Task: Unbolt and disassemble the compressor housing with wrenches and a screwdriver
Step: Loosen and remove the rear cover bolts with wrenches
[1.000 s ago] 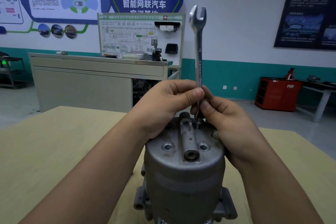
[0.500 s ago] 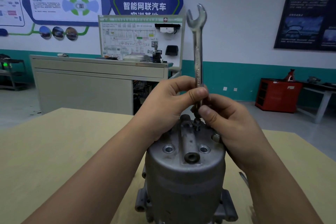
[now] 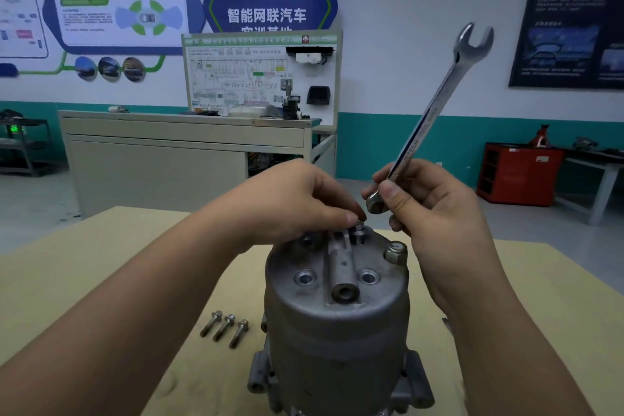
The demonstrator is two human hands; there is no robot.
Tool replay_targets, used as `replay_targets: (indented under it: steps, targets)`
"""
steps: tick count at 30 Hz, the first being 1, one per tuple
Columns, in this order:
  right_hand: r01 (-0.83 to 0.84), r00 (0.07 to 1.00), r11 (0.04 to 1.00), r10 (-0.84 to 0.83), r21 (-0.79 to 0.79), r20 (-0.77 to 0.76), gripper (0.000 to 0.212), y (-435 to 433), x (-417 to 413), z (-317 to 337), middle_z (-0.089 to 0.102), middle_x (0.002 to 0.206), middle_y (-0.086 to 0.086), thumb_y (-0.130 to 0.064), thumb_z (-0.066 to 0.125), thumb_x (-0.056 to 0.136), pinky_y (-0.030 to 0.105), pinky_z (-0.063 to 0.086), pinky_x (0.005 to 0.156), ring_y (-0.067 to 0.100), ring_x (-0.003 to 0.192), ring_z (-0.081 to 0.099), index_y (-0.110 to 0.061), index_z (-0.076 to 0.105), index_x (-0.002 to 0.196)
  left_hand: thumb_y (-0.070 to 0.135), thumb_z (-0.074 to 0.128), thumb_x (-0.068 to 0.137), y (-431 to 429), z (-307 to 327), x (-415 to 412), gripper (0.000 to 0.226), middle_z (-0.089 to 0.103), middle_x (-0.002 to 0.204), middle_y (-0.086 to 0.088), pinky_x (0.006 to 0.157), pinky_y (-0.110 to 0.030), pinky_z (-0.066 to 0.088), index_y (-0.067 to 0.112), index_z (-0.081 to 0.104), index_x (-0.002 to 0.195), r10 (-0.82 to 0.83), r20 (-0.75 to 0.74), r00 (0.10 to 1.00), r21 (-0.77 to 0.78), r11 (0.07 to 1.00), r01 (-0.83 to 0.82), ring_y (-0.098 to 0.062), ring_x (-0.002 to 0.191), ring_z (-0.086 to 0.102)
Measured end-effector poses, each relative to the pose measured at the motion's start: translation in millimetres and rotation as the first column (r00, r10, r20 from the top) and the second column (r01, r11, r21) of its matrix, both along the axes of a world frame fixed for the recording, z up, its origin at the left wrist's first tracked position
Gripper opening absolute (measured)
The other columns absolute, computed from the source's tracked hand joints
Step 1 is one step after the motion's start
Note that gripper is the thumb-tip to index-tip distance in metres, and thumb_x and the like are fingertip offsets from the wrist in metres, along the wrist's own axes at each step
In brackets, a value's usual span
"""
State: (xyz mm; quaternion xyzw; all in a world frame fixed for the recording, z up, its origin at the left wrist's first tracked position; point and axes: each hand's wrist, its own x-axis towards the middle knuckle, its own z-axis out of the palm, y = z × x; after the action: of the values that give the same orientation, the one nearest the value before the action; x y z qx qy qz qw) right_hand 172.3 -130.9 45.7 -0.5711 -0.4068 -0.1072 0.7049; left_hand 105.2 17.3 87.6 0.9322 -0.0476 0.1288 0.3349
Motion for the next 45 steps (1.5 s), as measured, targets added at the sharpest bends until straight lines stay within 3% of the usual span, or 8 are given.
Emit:
replay_targets:
  steps: [5, 10, 14, 19, 26, 32, 37, 45]
  targets:
    - [0.068, 0.997, 0.996, -0.067, -0.050, 0.028, 0.027, -2.8, -0.8, 1.7, 0.071, 0.070, -0.012, -0.001, 0.057, 0.089, 0.006, 0.042, 0.053, -0.002, 0.063, 0.064, -0.026, 0.056, 0.081, 0.029, 0.071, 0.079, -8.7, 5.3, 0.0, 0.011, 0.068, 0.068, 0.026, 0.057, -0.004, 0.046, 0.037, 0.072, 0.072, 0.065, -0.002, 0.998, 0.100, 0.993, -0.065, 0.010, 0.066, 0.062]
    - [0.086, 0.996, 0.994, -0.086, -0.070, 0.010, 0.020, -4.4, -1.5, 2.5, 0.072, 0.072, -0.011, -0.011, 0.054, 0.093, 0.007, 0.044, 0.055, -0.002, 0.067, 0.065, -0.024, 0.057, 0.079, 0.039, 0.077, 0.072, -14.1, -7.1, -0.9, 0.018, 0.067, 0.062, 0.016, 0.047, -0.010, 0.043, 0.026, 0.069, 0.063, 0.165, 0.105, 0.981, 0.025, 0.985, -0.168, 0.002, 0.055, 0.060]
    - [0.162, 0.985, 0.983, -0.156, -0.089, 0.070, 0.018, -5.4, -2.5, 3.4, 0.069, 0.077, -0.008, -0.018, 0.056, 0.092, 0.016, 0.049, 0.058, 0.004, 0.070, 0.063, -0.025, 0.061, 0.076, 0.041, 0.076, 0.070, -13.4, -21.1, -4.4, 0.015, 0.067, 0.067, 0.016, 0.055, -0.015, 0.046, 0.028, 0.068, 0.070, 0.176, 0.151, 0.973, -0.093, 0.982, -0.163, 0.005, 0.061, 0.060]
    - [0.177, 0.982, 0.984, -0.174, -0.036, 0.068, 0.022, -8.5, -5.1, 6.4, 0.067, 0.072, -0.014, -0.004, 0.056, 0.091, 0.009, 0.044, 0.054, 0.002, 0.062, 0.063, -0.025, 0.051, 0.085, 0.025, 0.067, 0.080, -9.3, -36.3, -6.0, 0.012, 0.070, 0.088, 0.017, 0.075, -0.018, 0.044, 0.033, 0.069, 0.088, 0.125, 0.182, 0.975, -0.236, 0.968, -0.080, 0.006, 0.082, 0.062]
    - [0.196, 0.968, 0.976, -0.177, -0.098, 0.179, 0.015, -9.4, -19.5, 11.7, 0.067, 0.079, -0.006, -0.011, 0.046, 0.095, 0.014, 0.047, 0.055, 0.009, 0.062, 0.063, -0.022, 0.050, 0.087, 0.024, 0.062, 0.085, -6.7, -41.2, -4.4, 0.014, 0.069, 0.083, 0.022, 0.064, -0.010, 0.041, 0.034, 0.071, 0.088, 0.060, 0.187, 0.980, -0.256, 0.967, -0.010, 0.010, 0.075, 0.059]
    - [0.291, 0.932, 0.946, -0.248, -0.142, 0.263, 0.020, -3.9, -24.4, 10.3, 0.065, 0.076, -0.004, -0.010, 0.048, 0.095, 0.019, 0.048, 0.057, 0.011, 0.063, 0.063, -0.028, 0.049, 0.085, 0.028, 0.060, 0.082, -6.3, -41.9, -3.8, 0.011, 0.068, 0.084, 0.016, 0.072, -0.016, 0.044, 0.035, 0.068, 0.085, 0.040, 0.203, 0.978, -0.234, 0.972, 0.009, 0.003, 0.081, 0.060]
    - [0.335, 0.919, 0.931, -0.290, -0.145, 0.266, 0.019, -7.1, -25.6, 13.2, 0.062, 0.074, 0.001, -0.009, 0.047, 0.095, 0.019, 0.049, 0.055, 0.012, 0.060, 0.062, -0.025, 0.048, 0.085, 0.026, 0.061, 0.083, -6.1, -42.7, -3.0, 0.014, 0.066, 0.081, 0.023, 0.062, -0.003, 0.040, 0.037, 0.069, 0.083, 0.059, 0.205, 0.977, -0.244, 0.970, -0.007, 0.010, 0.077, 0.058]
    - [0.413, 0.890, 0.901, -0.368, -0.131, 0.270, 0.018, -2.7, -26.7, 18.0, 0.060, 0.070, 0.008, -0.003, 0.051, 0.088, 0.021, 0.048, 0.048, 0.012, 0.049, 0.062, -0.019, 0.046, 0.081, 0.023, 0.061, 0.083, -8.2, -42.0, -4.0, 0.014, 0.068, 0.081, 0.016, 0.068, -0.014, 0.045, 0.034, 0.071, 0.086, 0.057, 0.211, 0.976, -0.262, 0.965, 0.000, 0.004, 0.076, 0.060]
